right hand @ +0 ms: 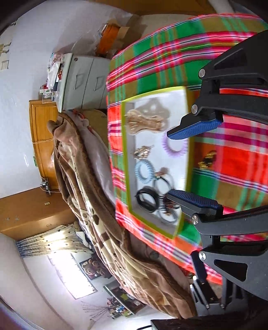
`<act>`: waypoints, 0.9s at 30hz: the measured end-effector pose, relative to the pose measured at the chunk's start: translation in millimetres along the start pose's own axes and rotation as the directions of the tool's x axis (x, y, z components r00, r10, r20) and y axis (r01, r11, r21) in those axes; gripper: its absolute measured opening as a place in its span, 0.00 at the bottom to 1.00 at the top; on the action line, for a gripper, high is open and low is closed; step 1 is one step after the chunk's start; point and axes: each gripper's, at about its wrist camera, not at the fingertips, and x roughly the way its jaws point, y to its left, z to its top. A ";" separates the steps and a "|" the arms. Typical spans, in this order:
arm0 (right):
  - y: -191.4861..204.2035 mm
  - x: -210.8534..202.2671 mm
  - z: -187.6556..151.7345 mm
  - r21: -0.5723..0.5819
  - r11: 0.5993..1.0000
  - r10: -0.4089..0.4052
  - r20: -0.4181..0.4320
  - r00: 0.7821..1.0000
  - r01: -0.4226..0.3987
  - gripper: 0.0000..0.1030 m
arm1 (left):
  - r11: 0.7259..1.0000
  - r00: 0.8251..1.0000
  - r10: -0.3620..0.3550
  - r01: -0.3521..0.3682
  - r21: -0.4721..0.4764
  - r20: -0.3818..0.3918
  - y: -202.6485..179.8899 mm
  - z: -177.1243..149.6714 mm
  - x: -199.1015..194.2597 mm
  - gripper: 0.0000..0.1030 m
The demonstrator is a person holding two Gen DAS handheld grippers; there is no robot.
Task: Organize jewelry
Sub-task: 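Withdraw both grippers from the box toward the gold ring and gold brooch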
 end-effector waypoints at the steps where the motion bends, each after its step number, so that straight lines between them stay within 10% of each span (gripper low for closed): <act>1: 0.6 -3.4 -6.5 -0.005 1.000 -0.003 0.007 1.000 0.003 0.51 | 1.000 1.000 -0.003 0.003 0.006 -0.001 0.5 -4.5 -2.0 0.50; 27: -9.9 -34.1 -60.0 0.025 0.998 -0.052 0.039 0.998 0.051 0.51 | 0.990 0.996 -0.006 0.019 0.138 -0.094 -25.5 -64.0 16.1 0.49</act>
